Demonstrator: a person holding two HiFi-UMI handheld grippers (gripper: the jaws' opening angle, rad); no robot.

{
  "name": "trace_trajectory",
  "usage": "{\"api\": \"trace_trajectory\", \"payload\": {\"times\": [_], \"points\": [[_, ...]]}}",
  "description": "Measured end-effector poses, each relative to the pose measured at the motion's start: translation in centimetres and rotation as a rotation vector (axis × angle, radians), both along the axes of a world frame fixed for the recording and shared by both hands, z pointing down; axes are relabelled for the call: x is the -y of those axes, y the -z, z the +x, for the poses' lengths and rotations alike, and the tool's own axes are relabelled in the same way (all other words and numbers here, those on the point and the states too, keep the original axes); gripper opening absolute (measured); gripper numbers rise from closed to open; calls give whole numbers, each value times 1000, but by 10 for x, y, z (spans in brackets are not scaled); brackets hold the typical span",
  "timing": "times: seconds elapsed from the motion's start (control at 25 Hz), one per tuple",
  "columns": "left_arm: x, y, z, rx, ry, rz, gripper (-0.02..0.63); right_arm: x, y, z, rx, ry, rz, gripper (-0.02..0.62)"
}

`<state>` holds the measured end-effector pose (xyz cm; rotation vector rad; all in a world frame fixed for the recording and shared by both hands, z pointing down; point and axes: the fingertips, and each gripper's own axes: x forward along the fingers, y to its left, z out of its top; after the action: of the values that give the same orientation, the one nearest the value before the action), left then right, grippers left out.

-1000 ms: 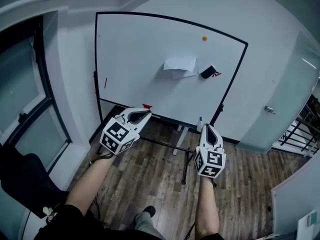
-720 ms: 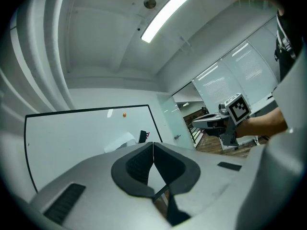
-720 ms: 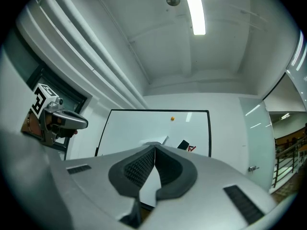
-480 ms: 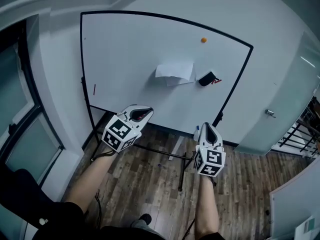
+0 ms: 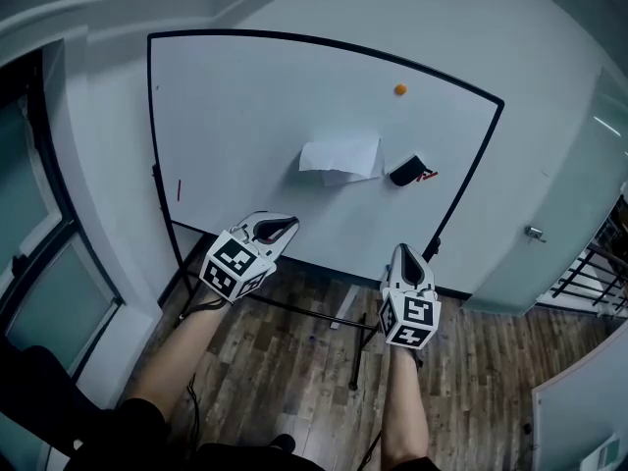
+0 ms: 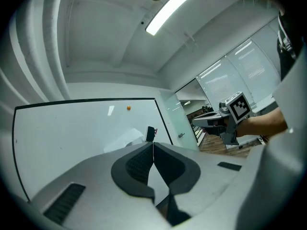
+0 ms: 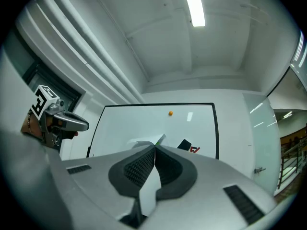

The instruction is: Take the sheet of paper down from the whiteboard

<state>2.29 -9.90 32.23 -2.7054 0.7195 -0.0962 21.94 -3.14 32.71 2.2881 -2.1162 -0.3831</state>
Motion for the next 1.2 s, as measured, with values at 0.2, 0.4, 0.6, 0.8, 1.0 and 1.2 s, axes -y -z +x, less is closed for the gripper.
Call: {"api": "trace_trajectory", "payload": {"times": [0.2, 0.4, 0.6, 0.8, 1.0, 1.2], "points": [[17, -3, 4, 2, 7, 0, 21, 17, -2, 4, -7, 10, 4, 25], [28, -8, 0, 2, 20, -7, 21, 28, -3, 9, -2, 6, 2, 25], [36, -10, 0, 4, 22, -15, 21, 36, -5, 7, -1, 13, -5, 25], [40, -12, 2, -1, 16, -16, 21, 40, -8, 9, -5, 9, -5, 25], [46, -15, 6, -1, 8, -25, 21, 44, -7, 13, -10, 3, -11, 25], [49, -11, 9, -21, -1, -41, 21, 44, -3, 16, -1, -6, -18, 25]]}}
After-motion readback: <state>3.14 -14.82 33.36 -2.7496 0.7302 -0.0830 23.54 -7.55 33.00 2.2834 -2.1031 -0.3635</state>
